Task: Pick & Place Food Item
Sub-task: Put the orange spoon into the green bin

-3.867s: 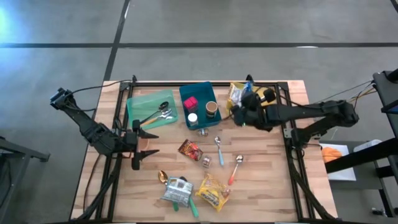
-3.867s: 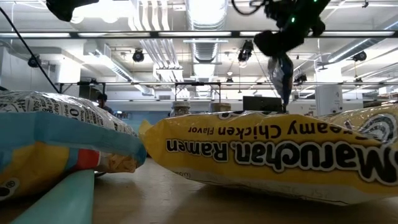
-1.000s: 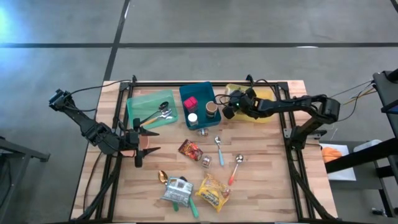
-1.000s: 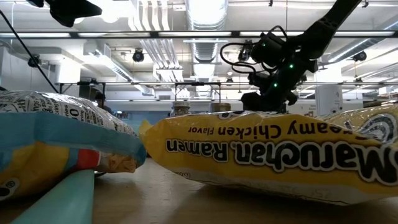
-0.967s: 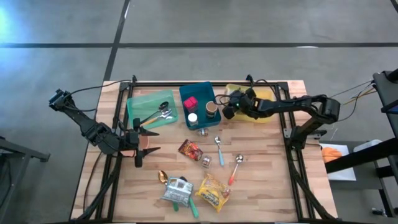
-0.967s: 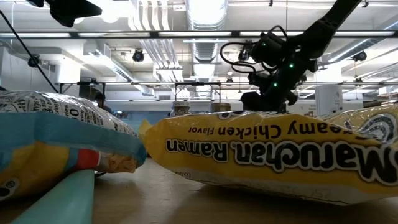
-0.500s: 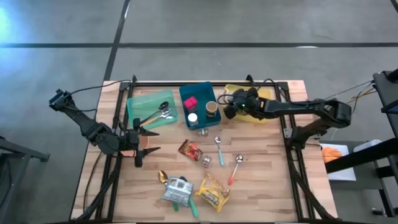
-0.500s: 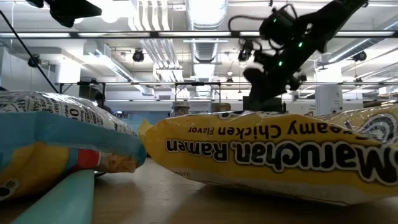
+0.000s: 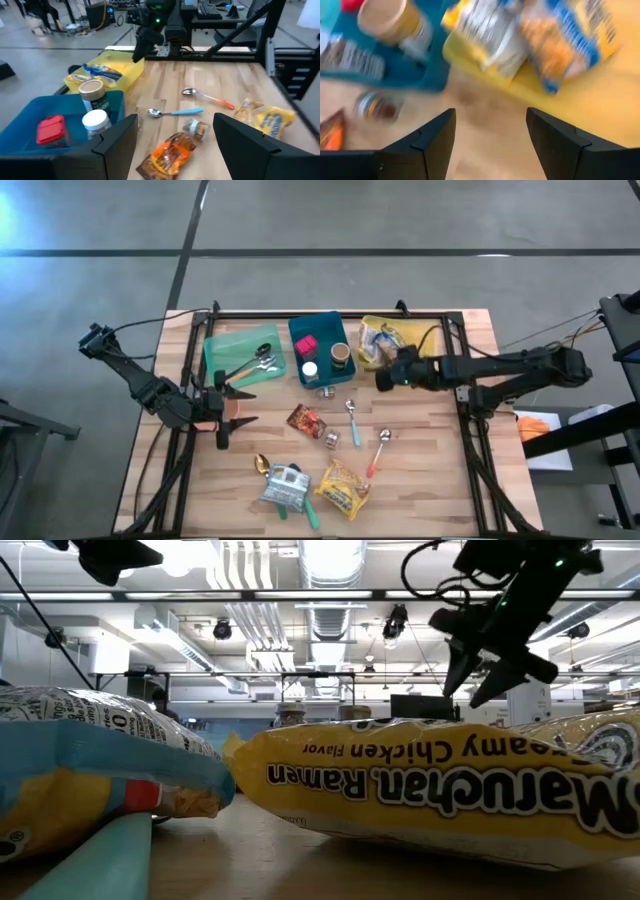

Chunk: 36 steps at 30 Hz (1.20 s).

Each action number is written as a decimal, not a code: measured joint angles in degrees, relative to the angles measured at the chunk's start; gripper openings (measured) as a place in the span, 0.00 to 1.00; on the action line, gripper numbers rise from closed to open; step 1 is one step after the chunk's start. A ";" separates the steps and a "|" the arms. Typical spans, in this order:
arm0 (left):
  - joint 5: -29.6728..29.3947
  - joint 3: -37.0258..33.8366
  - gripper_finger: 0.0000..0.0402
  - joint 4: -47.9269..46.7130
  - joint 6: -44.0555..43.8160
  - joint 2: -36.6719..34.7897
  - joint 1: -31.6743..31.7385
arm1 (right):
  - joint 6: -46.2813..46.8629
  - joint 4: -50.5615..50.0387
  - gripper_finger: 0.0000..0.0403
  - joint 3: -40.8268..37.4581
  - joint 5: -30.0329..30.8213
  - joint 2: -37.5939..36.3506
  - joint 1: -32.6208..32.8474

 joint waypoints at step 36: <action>14.41 0.81 0.66 2.99 -1.55 0.13 0.04 | 53.26 3.18 0.59 2.27 -5.46 18.79 39.94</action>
